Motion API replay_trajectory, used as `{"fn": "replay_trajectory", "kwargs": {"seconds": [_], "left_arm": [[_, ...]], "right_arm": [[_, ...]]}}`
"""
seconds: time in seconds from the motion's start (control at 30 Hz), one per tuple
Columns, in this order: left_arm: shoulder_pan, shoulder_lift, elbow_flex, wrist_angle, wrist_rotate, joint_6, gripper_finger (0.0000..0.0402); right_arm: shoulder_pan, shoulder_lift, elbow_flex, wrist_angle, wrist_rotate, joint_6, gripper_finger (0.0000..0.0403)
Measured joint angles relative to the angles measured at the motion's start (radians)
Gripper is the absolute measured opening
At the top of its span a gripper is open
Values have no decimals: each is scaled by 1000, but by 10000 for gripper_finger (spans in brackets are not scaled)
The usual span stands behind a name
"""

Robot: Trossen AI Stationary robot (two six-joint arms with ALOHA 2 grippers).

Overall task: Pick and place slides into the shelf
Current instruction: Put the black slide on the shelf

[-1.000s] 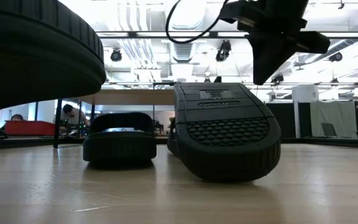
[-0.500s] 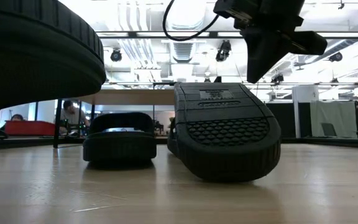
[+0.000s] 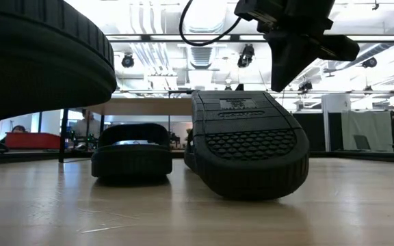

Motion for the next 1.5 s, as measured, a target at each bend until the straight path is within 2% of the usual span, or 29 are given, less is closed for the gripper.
{"fn": "replay_trajectory", "kwargs": {"seconds": [0.23, 0.4, 0.57, 0.73, 1.07, 1.23, 1.5], "left_arm": [[0, 1, 0, 0, 0, 0, 10], [0, 18, 0, -37, 0, 8, 10], [0, 51, 0, -70, -14, 7, 10], [0, 94, 0, -72, -96, -2, 10], [1, 183, 0, -97, -159, -251, 10], [1, 224, 0, -105, -159, -363, 10], [1, 269, 0, -105, -159, -370, 10]], "right_arm": [[0, 0, -1, 1, 0, 4, 9], [0, 1, -30, -9, -1, 101, 9], [-19, 1, -80, -5, -73, 110, 9], [-99, -1, -172, 67, -192, -3, 9], [-266, -3, -377, 454, -311, -197, 9], [-288, -3, -402, 466, -340, -234, 9], [-283, -14, -398, 468, -367, -256, 9]]}}
